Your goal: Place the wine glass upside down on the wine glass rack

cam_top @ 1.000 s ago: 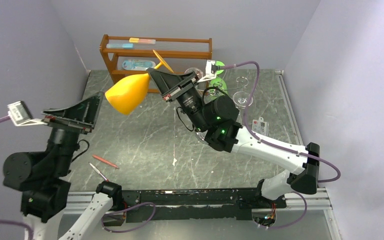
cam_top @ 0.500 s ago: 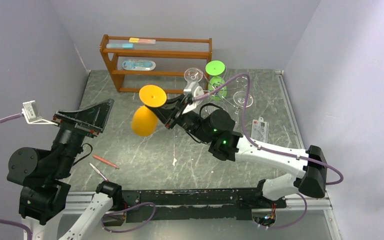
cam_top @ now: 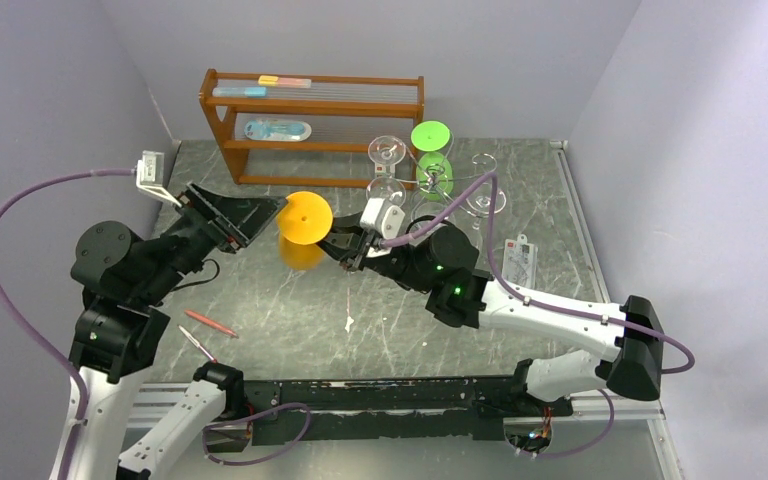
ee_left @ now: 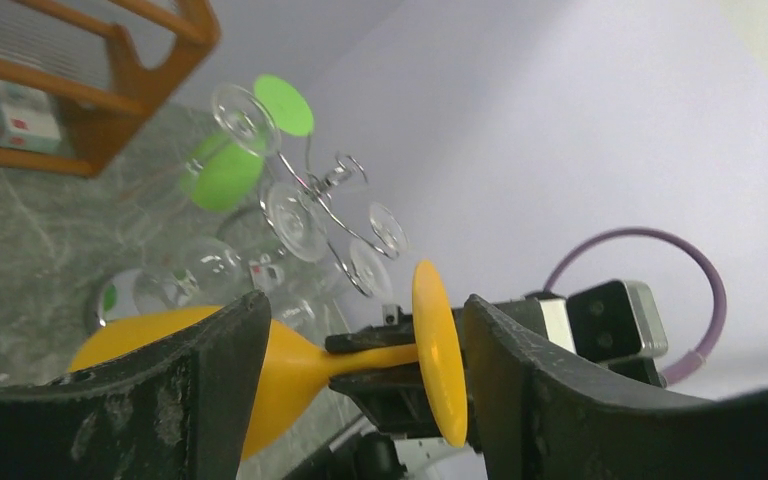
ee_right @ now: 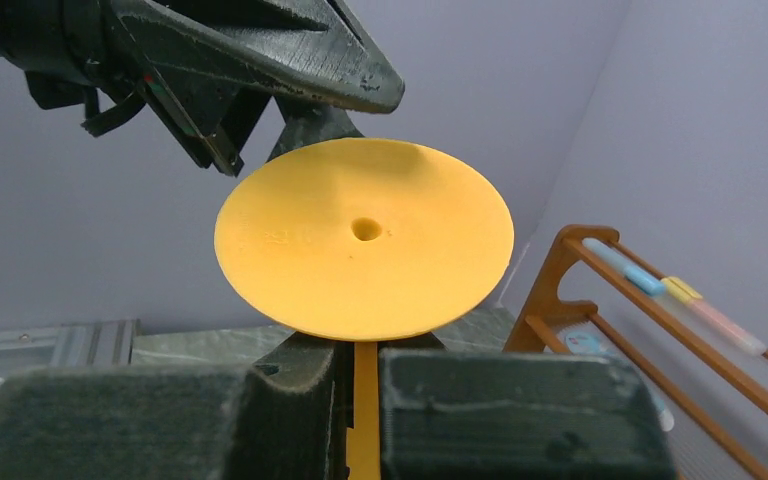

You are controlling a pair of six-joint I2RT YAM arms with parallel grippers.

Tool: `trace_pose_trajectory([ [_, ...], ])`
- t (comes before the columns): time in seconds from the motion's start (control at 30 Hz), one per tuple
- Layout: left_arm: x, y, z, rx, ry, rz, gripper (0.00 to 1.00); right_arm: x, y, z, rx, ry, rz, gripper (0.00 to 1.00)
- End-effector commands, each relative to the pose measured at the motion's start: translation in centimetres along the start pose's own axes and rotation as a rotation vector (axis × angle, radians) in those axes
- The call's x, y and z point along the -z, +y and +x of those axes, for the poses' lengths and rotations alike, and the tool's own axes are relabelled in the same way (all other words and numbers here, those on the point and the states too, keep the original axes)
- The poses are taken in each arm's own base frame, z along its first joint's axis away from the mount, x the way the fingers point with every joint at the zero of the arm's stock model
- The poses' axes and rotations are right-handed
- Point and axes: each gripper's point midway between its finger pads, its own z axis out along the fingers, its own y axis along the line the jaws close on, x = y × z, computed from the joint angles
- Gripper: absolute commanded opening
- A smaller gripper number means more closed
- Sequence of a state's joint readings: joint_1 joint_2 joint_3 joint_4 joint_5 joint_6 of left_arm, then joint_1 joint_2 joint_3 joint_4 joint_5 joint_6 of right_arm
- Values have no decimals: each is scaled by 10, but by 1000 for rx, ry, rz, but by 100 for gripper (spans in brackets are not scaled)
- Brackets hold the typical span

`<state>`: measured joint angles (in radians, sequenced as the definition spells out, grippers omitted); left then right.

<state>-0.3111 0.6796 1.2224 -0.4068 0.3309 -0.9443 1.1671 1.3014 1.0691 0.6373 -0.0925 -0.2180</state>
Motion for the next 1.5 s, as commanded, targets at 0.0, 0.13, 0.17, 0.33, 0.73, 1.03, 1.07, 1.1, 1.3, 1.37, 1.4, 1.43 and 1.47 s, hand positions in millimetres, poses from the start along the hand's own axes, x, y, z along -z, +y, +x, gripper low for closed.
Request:
trace_pose_trajectory([
  [0.0, 7, -29, 18, 3, 117, 155, 74, 1, 0, -8, 43, -30, -13, 0],
  [0.13, 8, -27, 22, -3, 138, 155, 71, 0, 1, -6, 31, -26, -13, 0],
  [0.17, 8, -26, 24, 1, 146, 150, 66, 0, 1, -6, 28, -25, -14, 0],
  [0.33, 6, -17, 36, 18, 205, 135, 41, -4, 1, -2, 28, -10, -15, 0],
  [0.73, 11, -11, 18, -14, 96, 57, 5, 5, 29, 3, -20, 57, -172, 32],
  [1.03, 25, -10, -8, -55, -64, 5, 5, 26, 39, -21, -228, 107, -200, 61],
  [1.07, 24, -8, -6, -50, -60, 5, 5, 25, 36, -26, -294, 110, -169, 61],
  [1.1, 24, -7, -5, -49, -55, 8, 5, 25, 33, -31, -357, 111, -136, 61],
  [1.3, 26, -11, 2, -27, -46, 55, 5, 13, 8, -45, -707, 130, 87, 60],
  [1.37, 27, -12, 3, -23, -42, 65, 5, 11, 6, -45, -771, 137, 117, 59],
  [1.4, 28, -13, 3, -24, -41, 69, 5, 10, 7, -46, -794, 136, 118, 59],
  [1.43, 29, -14, 4, -23, -39, 72, 5, 8, 6, -48, -812, 134, 120, 58],
  [1.47, 30, -15, 4, -24, -43, 76, 5, 6, 6, -48, -825, 138, 122, 58],
])
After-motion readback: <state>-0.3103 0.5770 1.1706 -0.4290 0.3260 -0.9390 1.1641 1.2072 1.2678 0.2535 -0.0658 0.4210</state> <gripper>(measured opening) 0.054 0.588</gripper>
